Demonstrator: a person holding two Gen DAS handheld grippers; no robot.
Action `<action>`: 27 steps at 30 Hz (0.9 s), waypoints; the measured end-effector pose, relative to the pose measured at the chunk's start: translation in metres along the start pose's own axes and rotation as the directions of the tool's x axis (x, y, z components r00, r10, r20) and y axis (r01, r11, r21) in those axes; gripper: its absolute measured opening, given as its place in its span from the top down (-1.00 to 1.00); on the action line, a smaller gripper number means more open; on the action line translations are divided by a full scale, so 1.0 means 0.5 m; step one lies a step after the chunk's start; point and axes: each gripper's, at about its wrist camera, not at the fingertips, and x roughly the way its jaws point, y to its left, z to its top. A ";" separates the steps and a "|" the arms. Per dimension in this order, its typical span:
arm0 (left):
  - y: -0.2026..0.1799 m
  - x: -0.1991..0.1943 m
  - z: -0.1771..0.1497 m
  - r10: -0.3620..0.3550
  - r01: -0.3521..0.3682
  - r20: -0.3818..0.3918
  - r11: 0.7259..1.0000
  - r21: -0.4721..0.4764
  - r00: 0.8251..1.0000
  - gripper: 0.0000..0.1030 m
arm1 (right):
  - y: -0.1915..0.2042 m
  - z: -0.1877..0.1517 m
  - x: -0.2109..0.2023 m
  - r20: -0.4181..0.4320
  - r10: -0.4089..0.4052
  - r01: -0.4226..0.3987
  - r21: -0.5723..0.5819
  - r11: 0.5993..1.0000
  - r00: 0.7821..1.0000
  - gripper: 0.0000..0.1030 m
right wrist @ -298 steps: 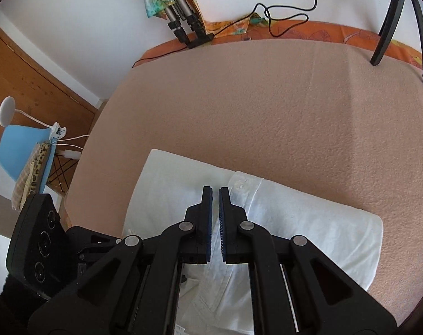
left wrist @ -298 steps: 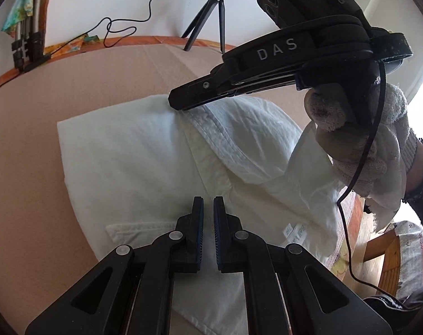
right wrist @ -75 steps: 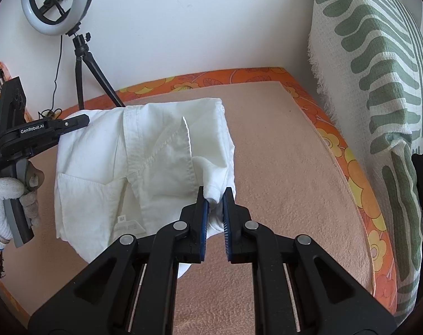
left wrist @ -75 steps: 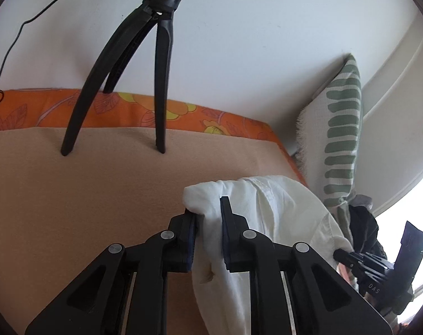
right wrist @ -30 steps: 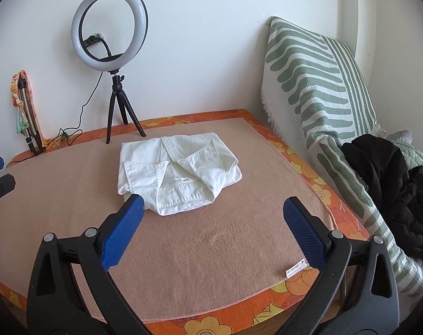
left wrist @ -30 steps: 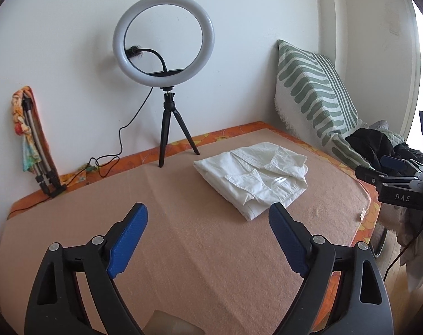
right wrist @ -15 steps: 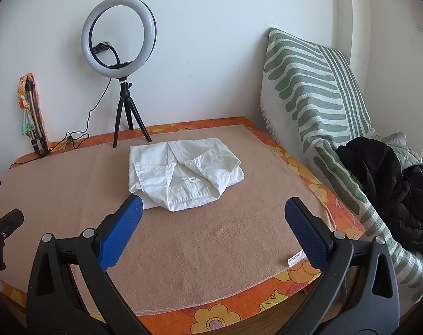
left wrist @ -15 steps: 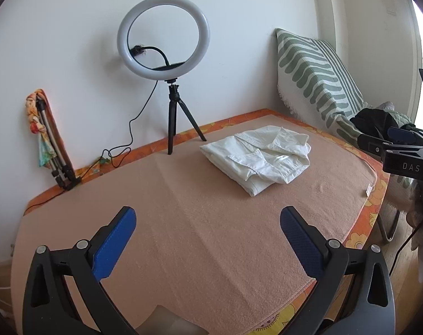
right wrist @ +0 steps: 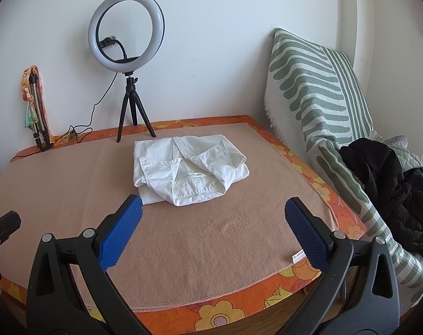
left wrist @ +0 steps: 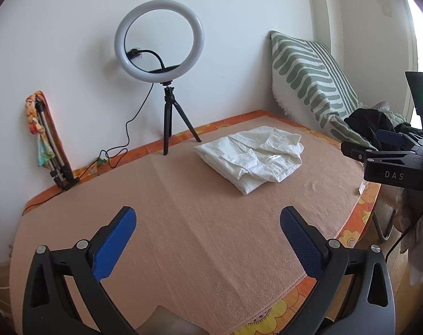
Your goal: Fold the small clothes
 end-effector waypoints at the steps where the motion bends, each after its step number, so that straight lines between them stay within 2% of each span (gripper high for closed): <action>1: 0.001 0.000 0.000 -0.001 0.001 -0.001 1.000 -0.003 1.000 -0.99 | 0.002 -0.001 0.000 0.000 0.001 -0.001 -0.001 1.000 1.000 -1.00; 14: 0.009 0.001 -0.003 -0.009 0.009 -0.010 1.000 -0.012 1.000 -0.99 | 0.025 -0.004 -0.003 0.003 0.011 -0.011 -0.031 0.999 1.000 -1.00; 21: 0.023 -0.001 -0.001 -0.007 0.006 -0.013 0.999 -0.044 1.000 -0.99 | 0.030 -0.006 -0.006 0.003 0.011 -0.011 -0.031 0.999 1.000 -1.00; 24: 0.032 -0.009 -0.005 -0.020 0.021 0.019 0.998 -0.064 1.000 -0.99 | 0.033 -0.005 -0.005 0.003 0.012 -0.012 -0.034 0.999 1.000 -1.00; 27: 0.047 -0.003 -0.005 -0.039 0.039 0.007 0.995 -0.088 0.999 -0.99 | 0.037 -0.005 0.002 -0.003 0.016 -0.016 -0.038 0.999 1.000 -1.00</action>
